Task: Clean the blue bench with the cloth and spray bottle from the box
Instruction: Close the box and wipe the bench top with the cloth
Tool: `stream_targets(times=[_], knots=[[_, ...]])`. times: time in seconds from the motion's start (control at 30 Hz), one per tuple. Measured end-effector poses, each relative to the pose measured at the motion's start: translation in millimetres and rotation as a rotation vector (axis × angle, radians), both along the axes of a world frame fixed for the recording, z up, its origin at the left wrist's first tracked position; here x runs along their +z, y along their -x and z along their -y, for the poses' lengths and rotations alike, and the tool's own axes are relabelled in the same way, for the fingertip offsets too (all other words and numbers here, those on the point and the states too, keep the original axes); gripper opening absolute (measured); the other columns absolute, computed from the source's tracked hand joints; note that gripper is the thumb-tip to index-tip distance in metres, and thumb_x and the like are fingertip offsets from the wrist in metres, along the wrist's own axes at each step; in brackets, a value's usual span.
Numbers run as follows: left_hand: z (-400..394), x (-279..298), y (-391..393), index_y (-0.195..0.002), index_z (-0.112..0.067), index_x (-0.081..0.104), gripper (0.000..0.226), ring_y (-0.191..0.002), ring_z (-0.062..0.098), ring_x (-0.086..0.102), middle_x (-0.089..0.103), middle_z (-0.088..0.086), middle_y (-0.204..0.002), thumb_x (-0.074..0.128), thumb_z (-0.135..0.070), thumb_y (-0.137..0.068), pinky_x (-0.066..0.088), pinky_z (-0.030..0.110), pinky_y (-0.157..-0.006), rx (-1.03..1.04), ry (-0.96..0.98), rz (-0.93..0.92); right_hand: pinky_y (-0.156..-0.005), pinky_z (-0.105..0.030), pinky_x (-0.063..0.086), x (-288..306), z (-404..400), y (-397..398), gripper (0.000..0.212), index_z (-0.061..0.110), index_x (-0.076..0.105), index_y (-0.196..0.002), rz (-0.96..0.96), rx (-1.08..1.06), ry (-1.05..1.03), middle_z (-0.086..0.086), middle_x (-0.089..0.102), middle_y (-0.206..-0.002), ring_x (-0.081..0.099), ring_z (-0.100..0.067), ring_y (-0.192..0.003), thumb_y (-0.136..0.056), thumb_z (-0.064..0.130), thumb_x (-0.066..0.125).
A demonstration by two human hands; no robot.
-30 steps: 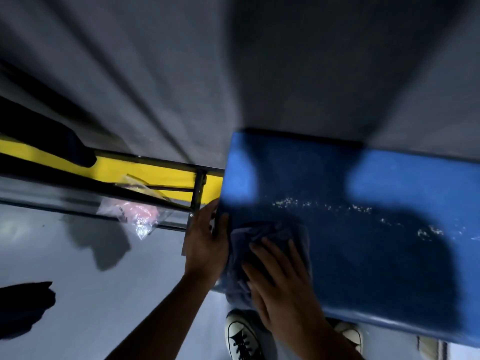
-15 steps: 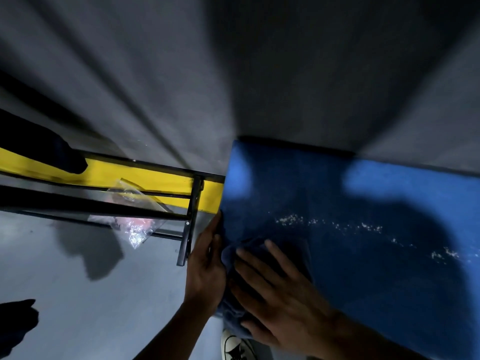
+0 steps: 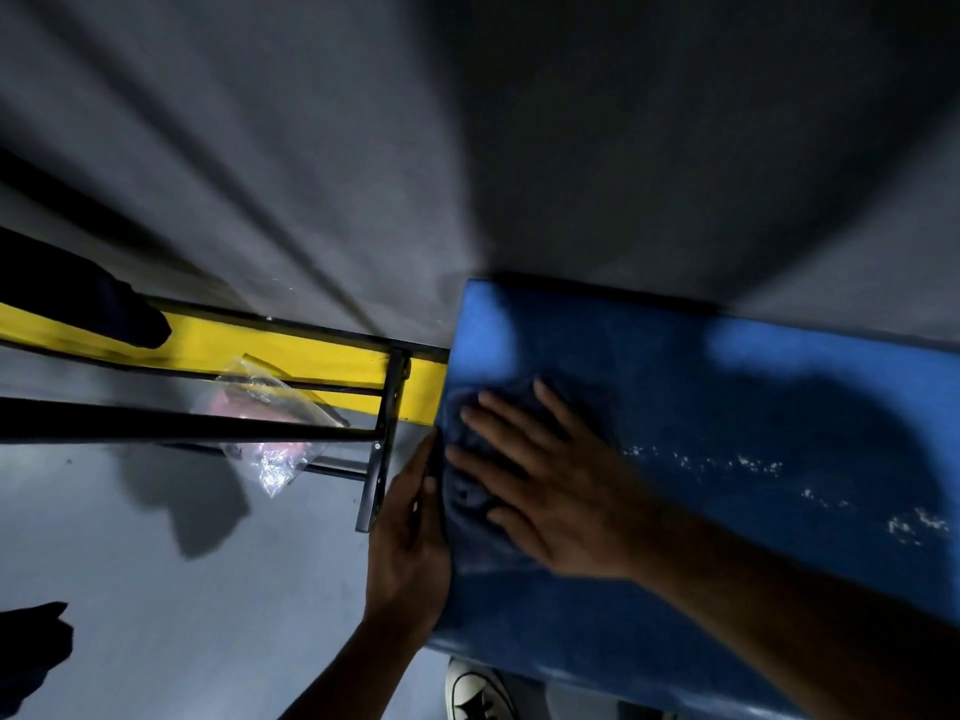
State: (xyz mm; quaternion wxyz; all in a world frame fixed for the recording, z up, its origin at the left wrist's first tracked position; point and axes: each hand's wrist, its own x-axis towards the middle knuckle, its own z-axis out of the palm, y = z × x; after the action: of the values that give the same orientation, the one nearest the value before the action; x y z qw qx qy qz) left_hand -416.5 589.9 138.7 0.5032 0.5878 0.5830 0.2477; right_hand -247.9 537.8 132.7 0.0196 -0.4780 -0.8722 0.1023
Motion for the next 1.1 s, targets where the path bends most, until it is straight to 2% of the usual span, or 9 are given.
stream_targets(times=[0.1,0.2,0.27,0.4,0.53,0.7,0.87,0.97,1.1], knots=[[1,5,-6,-0.139,-0.050,0.045,0.040,-0.126,-0.031,0.038,0.046,-0.058,-0.126,0.040,-0.037,-0.101,0.029,-0.006,-0.100,0.001,-0.019,-0.099,-0.121,-0.062,0.019,27,-72,-46,0.053,0.024,0.049,-0.151,0.054,-0.334,-0.116,-0.013,0.037,-0.163,0.027,-0.029,-0.155,-0.103,0.045,0.037],[3,11,-7,-0.140,-0.054,0.041,0.043,-0.118,-0.037,0.036,0.042,-0.057,-0.123,0.043,-0.045,-0.098,0.028,-0.009,-0.094,-0.017,-0.061,-0.173,-0.120,-0.061,0.025,18,-103,-50,0.054,0.023,0.056,-0.143,0.050,-0.453,-0.078,-0.011,0.047,-0.157,0.040,-0.031,-0.147,-0.097,0.046,0.039],[4,13,-7,-0.146,-0.050,0.038,0.049,-0.116,-0.037,0.035,0.037,-0.055,-0.125,0.043,-0.049,-0.097,0.026,-0.011,-0.092,-0.055,-0.067,-0.210,-0.118,-0.060,0.026,19,-113,-56,0.056,0.023,0.055,-0.142,0.083,-0.525,-0.165,-0.011,0.048,-0.154,0.044,-0.034,-0.143,-0.092,0.046,0.042],[6,15,-8,-0.153,-0.040,0.038,0.058,-0.124,-0.017,0.037,0.041,-0.038,-0.138,0.040,-0.052,-0.097,0.022,-0.006,-0.097,-0.069,-0.108,-0.284,-0.120,-0.064,0.020,21,-103,-46,0.057,0.017,0.052,-0.143,0.065,-0.813,-0.118,-0.013,0.045,-0.155,0.040,-0.036,-0.145,-0.092,0.043,0.043],[11,15,-9,-0.157,-0.036,0.031,0.065,-0.139,0.009,0.044,0.044,-0.009,-0.156,0.031,-0.058,-0.096,0.031,0.022,-0.104,-0.108,-0.081,-0.331,-0.122,-0.065,0.011,21,-66,-30,0.060,0.019,0.043,-0.152,-0.011,-0.992,-0.108,-0.015,0.037,-0.162,0.026,-0.035,-0.154,-0.097,0.042,0.041],[18,22,-26,-0.155,-0.019,0.036,0.059,-0.149,0.023,0.035,0.036,0.004,-0.162,0.043,-0.036,-0.099,0.033,0.040,-0.121,-0.114,-0.222,-0.385,-0.123,-0.063,0.010,31,4,-17,0.059,0.026,0.038,-0.156,0.034,-1.007,0.003,-0.010,0.028,-0.167,0.020,-0.030,-0.157,-0.099,0.040,0.038],[25,27,-57,-0.148,-0.015,0.048,0.053,-0.153,0.027,0.030,0.034,0.011,-0.163,0.057,-0.022,-0.097,0.026,0.052,-0.124,-0.247,-0.438,-0.463,-0.119,-0.066,0.022,37,95,-17,0.069,0.023,0.048,-0.152,0.076,-0.861,-0.010,-0.005,0.036,-0.164,0.033,-0.029,-0.153,-0.083,0.033,0.051],[32,26,-76,-0.146,-0.016,0.048,0.047,-0.156,0.025,0.024,0.033,0.009,-0.164,0.048,-0.026,-0.100,0.015,0.049,-0.128,-0.357,-0.465,-0.523,-0.116,-0.066,0.027,37,133,-23,0.077,0.028,0.054,-0.147,0.077,-0.795,-0.016,0.000,0.040,-0.163,0.034,-0.026,-0.152,-0.070,0.032,0.054],[38,13,-78,-0.148,-0.016,0.048,0.047,-0.157,0.028,0.021,0.030,0.011,-0.166,0.038,-0.028,-0.103,0.018,0.052,-0.127,-0.415,-0.565,-0.645,-0.111,-0.069,0.031,30,145,-35,0.073,0.031,0.060,-0.141,0.007,-0.692,-0.041,0.002,0.042,-0.161,0.035,-0.026,-0.150,-0.067,0.037,0.057]])
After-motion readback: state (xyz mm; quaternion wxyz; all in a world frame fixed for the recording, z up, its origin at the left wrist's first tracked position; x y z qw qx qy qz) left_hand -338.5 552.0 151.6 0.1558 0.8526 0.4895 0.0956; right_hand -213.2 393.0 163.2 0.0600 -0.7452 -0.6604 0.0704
